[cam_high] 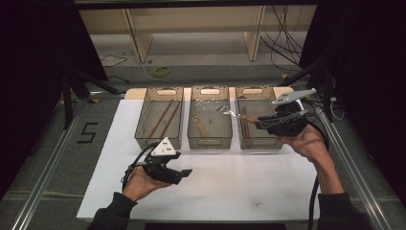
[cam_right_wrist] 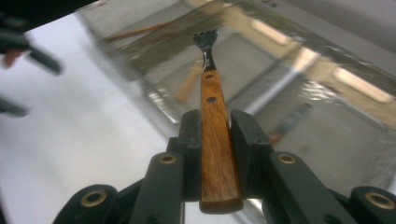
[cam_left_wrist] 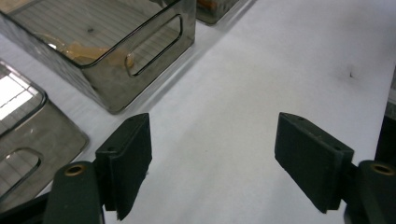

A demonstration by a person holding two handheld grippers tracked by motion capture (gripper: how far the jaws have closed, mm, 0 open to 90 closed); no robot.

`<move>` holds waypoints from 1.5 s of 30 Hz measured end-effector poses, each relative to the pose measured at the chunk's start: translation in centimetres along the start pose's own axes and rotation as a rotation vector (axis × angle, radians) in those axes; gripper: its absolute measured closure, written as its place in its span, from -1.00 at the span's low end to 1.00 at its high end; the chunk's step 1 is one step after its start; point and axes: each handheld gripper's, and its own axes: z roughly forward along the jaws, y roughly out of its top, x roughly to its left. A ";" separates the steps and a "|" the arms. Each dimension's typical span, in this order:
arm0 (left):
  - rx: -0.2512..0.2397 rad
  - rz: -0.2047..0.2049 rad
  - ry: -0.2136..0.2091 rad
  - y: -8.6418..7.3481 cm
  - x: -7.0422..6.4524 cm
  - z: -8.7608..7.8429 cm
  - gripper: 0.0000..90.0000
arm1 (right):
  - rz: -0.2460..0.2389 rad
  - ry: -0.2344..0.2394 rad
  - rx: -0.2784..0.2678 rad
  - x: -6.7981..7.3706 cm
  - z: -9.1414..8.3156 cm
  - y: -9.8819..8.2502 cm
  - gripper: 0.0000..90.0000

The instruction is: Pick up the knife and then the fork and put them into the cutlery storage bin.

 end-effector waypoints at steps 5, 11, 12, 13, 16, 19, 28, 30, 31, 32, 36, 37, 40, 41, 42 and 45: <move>-0.074 -0.055 0.022 -1.4 0.8 -0.4 -0.45 | 0.083 -0.084 -0.016 -2.8 0.5 -0.3 0.68; -0.088 -0.104 0.030 -2.7 1.6 -0.5 -0.45 | 0.145 -0.148 -0.006 -4.9 1.7 -0.8 0.68; -0.088 -0.111 0.031 -3.0 1.6 -0.5 -0.45 | 0.151 -0.159 -0.007 -5.1 1.9 -0.8 0.68; -0.092 -0.118 0.034 -3.2 1.7 -0.4 -0.45 | 0.157 -0.176 -0.004 -5.3 2.1 -0.8 0.68; -0.098 -0.132 0.039 -3.6 1.8 -0.5 -0.46 | 0.171 -0.203 0.003 -5.8 2.8 -0.8 0.68; -0.114 -0.146 0.043 -3.9 2.0 -0.8 -0.46 | 0.181 -0.230 0.012 -6.2 3.5 -0.8 0.68; -0.154 -0.182 0.060 -4.7 2.4 -1.3 -0.47 | 0.211 -0.270 0.037 -6.8 5.1 -0.8 0.68; -0.164 -0.192 0.055 -4.8 2.5 -1.3 -0.47 | 0.213 -0.277 0.045 -6.9 5.5 -0.8 0.68; -0.167 -0.194 0.054 -4.8 2.5 -1.3 -0.47 | 0.214 -0.280 0.049 -6.9 5.7 -0.9 0.67; -0.168 -0.193 0.054 -4.9 2.5 -1.3 -0.48 | 0.218 -0.283 0.052 -7.0 5.9 -0.9 0.67; -0.172 -0.196 0.050 -5.0 2.4 -1.4 -0.48 | 0.236 -0.290 0.064 -7.3 6.8 -1.2 0.67; -0.171 -0.195 0.049 -5.0 2.4 -1.4 -0.48 | 0.238 -0.287 0.069 -7.4 7.0 -1.4 0.67; -0.170 -0.198 0.051 -5.1 2.5 -1.3 -0.49 | 0.252 -0.287 0.093 -7.4 7.9 -1.8 0.66; -0.169 -0.197 0.050 -5.1 2.5 -1.3 -0.49 | 0.254 -0.284 0.101 -7.5 8.2 -2.0 0.66; -0.167 -0.197 0.049 -5.1 2.5 -1.3 -0.49 | 0.256 -0.282 0.104 -7.6 8.5 -2.2 0.65; -0.160 -0.198 0.046 -5.2 2.5 -1.2 -0.49 | 0.276 -0.259 0.093 -7.6 8.9 -2.2 0.22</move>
